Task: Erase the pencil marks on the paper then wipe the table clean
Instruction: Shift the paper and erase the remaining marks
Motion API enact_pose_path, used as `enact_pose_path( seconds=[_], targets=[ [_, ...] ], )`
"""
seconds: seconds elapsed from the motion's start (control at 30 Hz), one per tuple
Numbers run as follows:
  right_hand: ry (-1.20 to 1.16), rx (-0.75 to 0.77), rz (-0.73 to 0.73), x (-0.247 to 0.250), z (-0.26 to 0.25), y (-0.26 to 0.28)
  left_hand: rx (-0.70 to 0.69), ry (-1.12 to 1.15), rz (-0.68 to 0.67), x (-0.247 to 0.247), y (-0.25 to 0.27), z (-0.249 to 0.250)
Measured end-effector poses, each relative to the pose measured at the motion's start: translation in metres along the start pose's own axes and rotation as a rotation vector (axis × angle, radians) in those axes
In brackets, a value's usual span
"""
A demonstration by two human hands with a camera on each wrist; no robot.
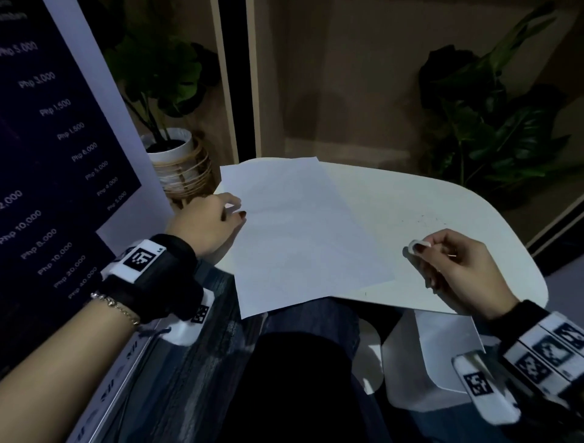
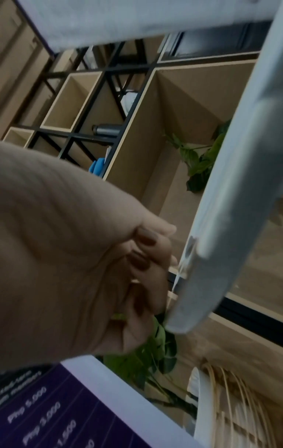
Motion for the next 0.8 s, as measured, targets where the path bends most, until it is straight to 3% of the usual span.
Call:
enact_pose_path(
  seconds=[0.13, 0.33, 0.43, 0.53, 0.67, 0.8],
  targets=[
    [-0.04, -0.006, -0.01, -0.004, -0.001, -0.005, -0.172, -0.119, 0.003, -0.007, 0.002, 0.026],
    [-0.053, 0.031, 0.032, -0.006, -0.006, -0.008, -0.153, -0.31, -0.265, -0.033, 0.01, 0.033],
    [-0.04, 0.069, 0.08, -0.002, -0.01, -0.002, -0.132, -0.341, -0.287, -0.037, 0.013, 0.037],
    [0.12, 0.147, 0.115, -0.004, -0.017, 0.001, -0.141, -0.392, -0.29, -0.04, 0.018, 0.045],
    [0.238, 0.194, -0.066, -0.029, -0.025, 0.008, -0.171, -0.473, -0.287, -0.043, 0.026, 0.061],
    [0.161, 0.18, -0.172, -0.058, -0.036, 0.011, -0.293, -0.458, -0.243, -0.05, 0.028, 0.084]
  ],
)
Point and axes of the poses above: each hand's wrist, its own y-axis away from the middle knuckle, its own x-axis out of the back of the hand, z = x × y, the point moved 8 cm from there along -y, towards the middle knuckle, and after that the axes turned 11 degrees about -x, right-handed, at the moved point
